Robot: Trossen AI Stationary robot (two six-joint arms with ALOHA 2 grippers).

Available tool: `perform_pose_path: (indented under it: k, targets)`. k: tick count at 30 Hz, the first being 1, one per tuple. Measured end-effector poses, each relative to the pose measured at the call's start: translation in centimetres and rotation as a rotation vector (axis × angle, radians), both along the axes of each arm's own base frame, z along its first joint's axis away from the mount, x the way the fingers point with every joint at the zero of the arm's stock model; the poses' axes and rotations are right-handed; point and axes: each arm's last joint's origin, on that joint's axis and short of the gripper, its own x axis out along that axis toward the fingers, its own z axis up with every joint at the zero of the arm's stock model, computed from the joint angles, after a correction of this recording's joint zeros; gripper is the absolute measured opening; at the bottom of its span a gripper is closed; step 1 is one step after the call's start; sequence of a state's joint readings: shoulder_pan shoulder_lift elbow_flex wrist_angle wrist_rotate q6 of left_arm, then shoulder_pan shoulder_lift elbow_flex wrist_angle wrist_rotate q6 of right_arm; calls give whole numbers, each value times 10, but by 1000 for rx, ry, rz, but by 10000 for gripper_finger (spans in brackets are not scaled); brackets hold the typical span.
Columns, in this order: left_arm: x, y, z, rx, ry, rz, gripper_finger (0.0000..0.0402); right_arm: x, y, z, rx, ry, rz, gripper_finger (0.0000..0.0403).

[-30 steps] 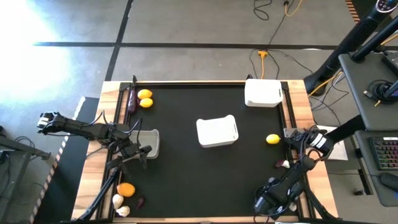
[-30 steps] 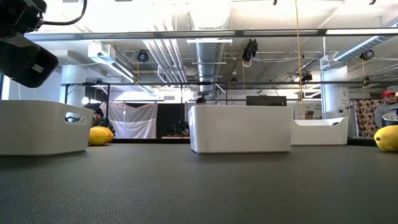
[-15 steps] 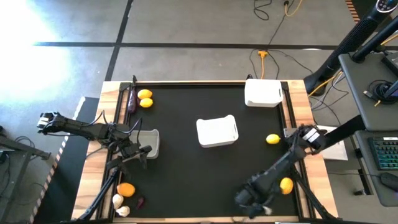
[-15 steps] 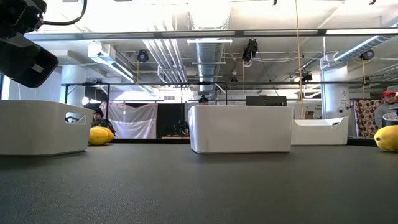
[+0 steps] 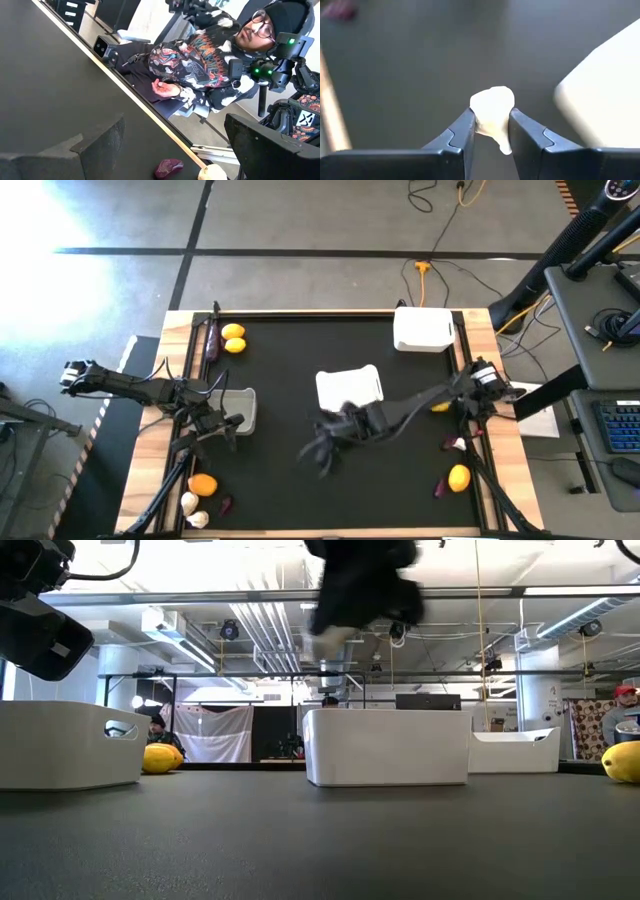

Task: Sort produce into baskets
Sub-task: Put the white garlic into the bottom white bin

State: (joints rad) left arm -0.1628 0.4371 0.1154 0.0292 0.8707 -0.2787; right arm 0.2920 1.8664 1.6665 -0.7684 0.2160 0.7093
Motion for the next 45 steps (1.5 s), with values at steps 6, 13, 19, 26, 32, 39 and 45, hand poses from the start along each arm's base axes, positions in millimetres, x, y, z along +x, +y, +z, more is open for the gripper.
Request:
perform_pose_path:
  k: [6,13,19,26,32,39,45]
  targets:
    - [0,0,0,0,0,0,327,9,-55,8,-156,17,-122,92]
    - [0,0,0,0,0,0,327,-6,-114,-10,-137,215,-332,99]
    - [0,0,0,0,0,0,327,-14,-136,-26,-116,291,-379,111]
    - [0,0,0,0,0,0,327,-18,-143,-45,-116,310,-394,137]
    - [0,0,0,0,0,0,327,-19,-142,-60,-71,294,-382,183]
    - [0,0,0,0,0,0,327,-13,-144,-51,-92,241,-378,223]
    - [0,0,0,0,0,0,327,4,-149,-6,-97,91,-361,230]
